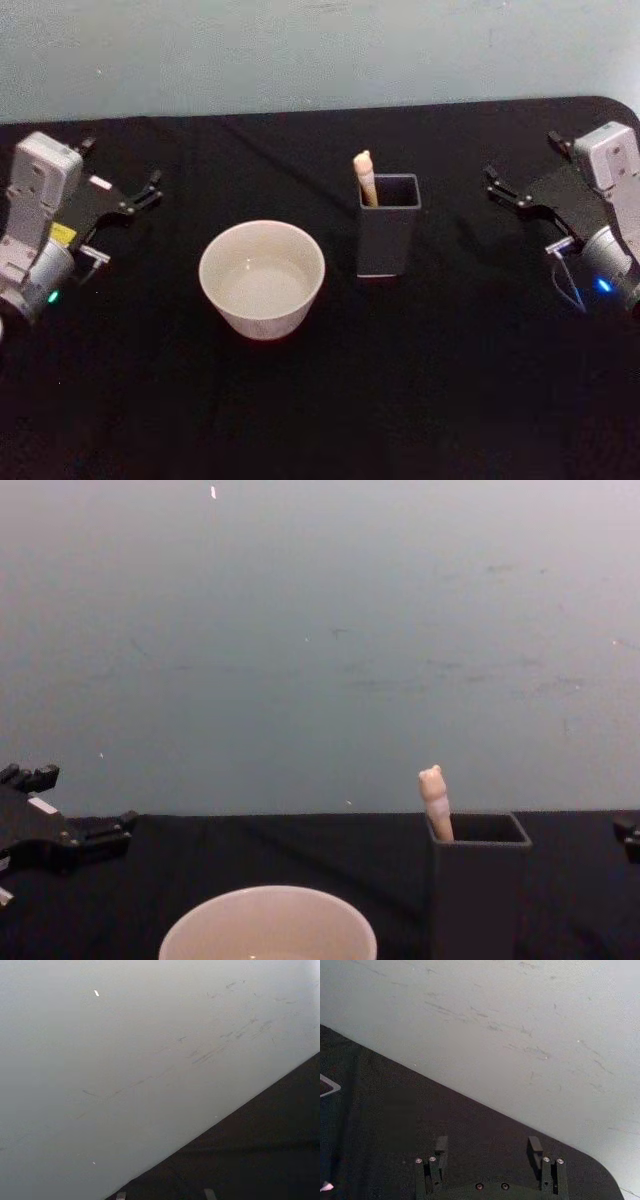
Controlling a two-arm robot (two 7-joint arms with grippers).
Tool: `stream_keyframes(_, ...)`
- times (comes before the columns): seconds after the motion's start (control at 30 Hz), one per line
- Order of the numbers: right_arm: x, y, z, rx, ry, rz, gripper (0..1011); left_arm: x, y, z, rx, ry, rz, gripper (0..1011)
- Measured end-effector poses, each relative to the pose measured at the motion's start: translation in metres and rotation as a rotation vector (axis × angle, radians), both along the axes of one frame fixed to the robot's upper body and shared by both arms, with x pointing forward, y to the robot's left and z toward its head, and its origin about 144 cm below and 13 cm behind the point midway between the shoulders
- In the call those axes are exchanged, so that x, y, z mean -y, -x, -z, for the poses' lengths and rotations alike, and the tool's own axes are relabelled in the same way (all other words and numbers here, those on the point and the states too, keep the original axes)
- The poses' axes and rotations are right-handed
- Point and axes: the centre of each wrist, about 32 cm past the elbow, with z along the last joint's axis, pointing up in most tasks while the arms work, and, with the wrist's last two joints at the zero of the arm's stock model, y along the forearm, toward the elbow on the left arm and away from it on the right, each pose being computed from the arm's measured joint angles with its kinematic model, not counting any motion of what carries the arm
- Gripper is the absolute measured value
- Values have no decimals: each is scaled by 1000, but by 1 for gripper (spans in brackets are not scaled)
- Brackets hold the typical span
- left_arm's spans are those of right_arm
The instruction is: Pick up the stirring spoon with one hand, stir inside the cup, then place it back in its original position.
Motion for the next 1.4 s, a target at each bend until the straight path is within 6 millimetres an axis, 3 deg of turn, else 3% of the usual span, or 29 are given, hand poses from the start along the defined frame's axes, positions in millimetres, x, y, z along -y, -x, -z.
stream_keyframes(0.37, 0, 4, -11, -18, -48, -42, 1002, 0, 0, 0, 0, 0, 0, 1001)
stream_keyframes(0.8, -3, 8, -55, -139, -216, -219, 1002, 0, 0, 0, 0, 0, 0, 1001)
stream_keyframes(1.13, -20, 1, -77, -240, -224, -362, 1002, 0, 0, 0, 0, 0, 0, 1001)
stream_keyframes(1.4, -40, -14, -78, -307, -194, -414, 1002, 0, 0, 0, 0, 0, 0, 1001)
